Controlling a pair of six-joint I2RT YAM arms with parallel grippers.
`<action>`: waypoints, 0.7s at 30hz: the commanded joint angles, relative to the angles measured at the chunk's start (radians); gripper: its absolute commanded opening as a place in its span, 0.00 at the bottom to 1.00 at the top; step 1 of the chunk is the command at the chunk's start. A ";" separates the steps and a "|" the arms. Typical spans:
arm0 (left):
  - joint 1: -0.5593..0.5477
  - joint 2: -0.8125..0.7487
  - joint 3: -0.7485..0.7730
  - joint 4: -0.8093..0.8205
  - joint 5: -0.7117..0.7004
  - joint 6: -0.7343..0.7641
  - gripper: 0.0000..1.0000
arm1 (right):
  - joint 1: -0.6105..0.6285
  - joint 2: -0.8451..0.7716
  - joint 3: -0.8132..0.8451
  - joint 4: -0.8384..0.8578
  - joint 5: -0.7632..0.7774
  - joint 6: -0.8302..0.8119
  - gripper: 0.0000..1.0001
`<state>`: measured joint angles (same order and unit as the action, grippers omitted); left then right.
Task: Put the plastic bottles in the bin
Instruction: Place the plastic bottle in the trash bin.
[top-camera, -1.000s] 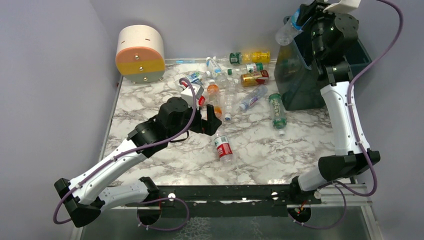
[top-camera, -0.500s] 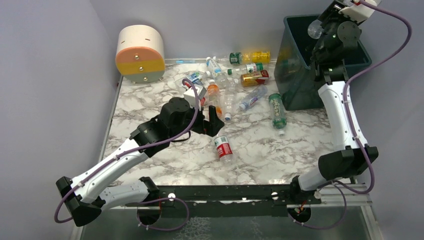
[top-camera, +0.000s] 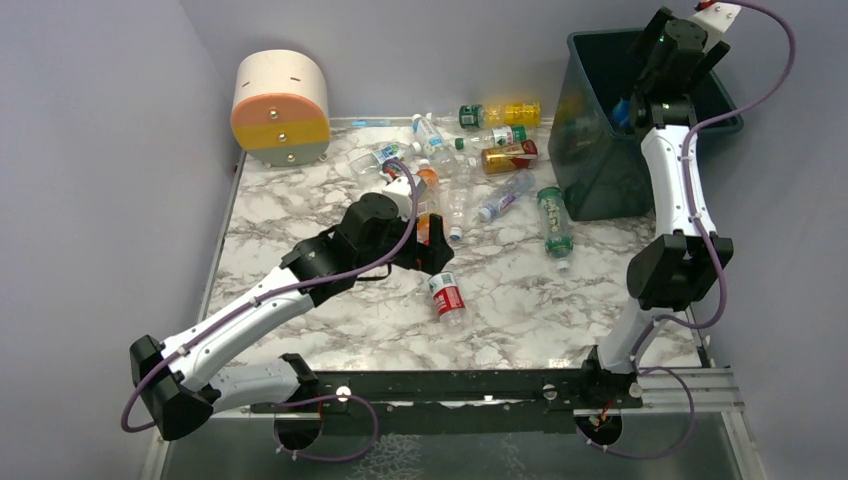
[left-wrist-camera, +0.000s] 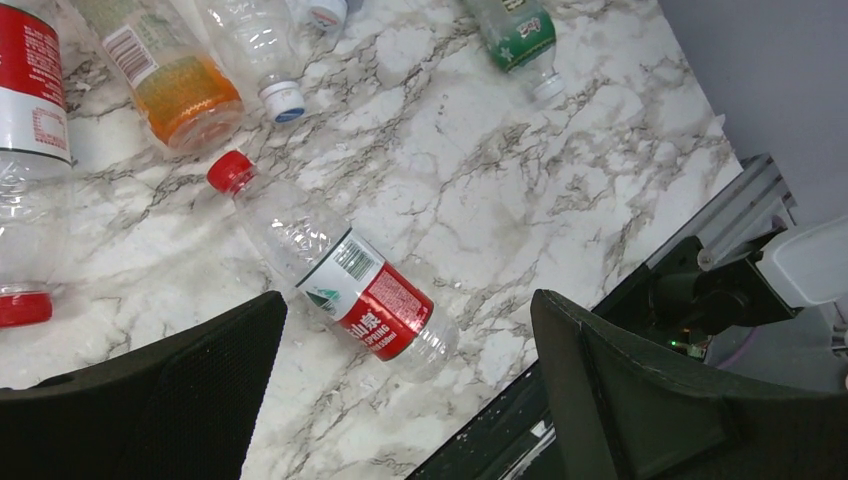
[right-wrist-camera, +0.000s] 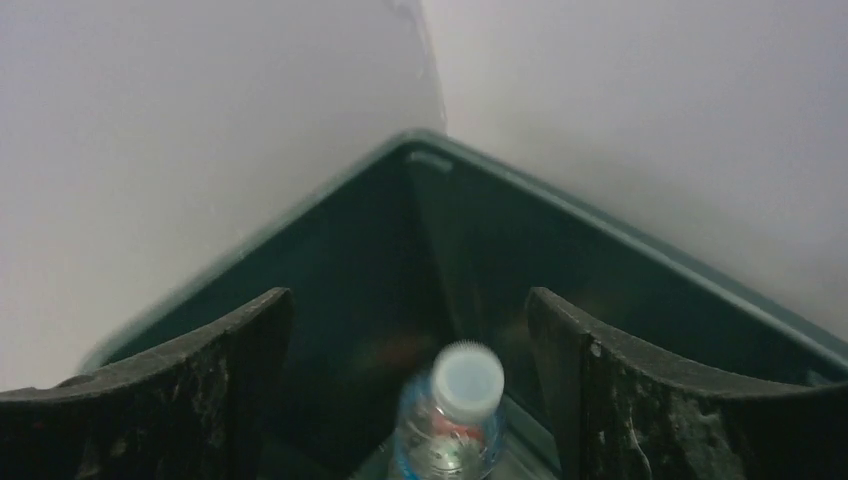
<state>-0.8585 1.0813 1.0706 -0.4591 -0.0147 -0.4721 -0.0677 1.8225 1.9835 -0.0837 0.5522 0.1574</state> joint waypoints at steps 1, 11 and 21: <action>0.004 0.033 -0.007 -0.014 0.024 -0.023 0.99 | -0.004 0.000 0.027 -0.096 -0.108 0.072 0.94; 0.010 0.113 -0.023 -0.019 0.004 -0.068 0.99 | -0.004 -0.121 0.030 -0.072 -0.396 0.087 0.99; 0.014 0.210 -0.088 0.002 0.078 -0.233 0.99 | 0.182 -0.249 -0.032 -0.194 -0.842 0.063 0.99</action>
<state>-0.8467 1.2842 1.0252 -0.4706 0.0177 -0.6064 0.0017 1.5997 1.9980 -0.1856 -0.0788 0.2539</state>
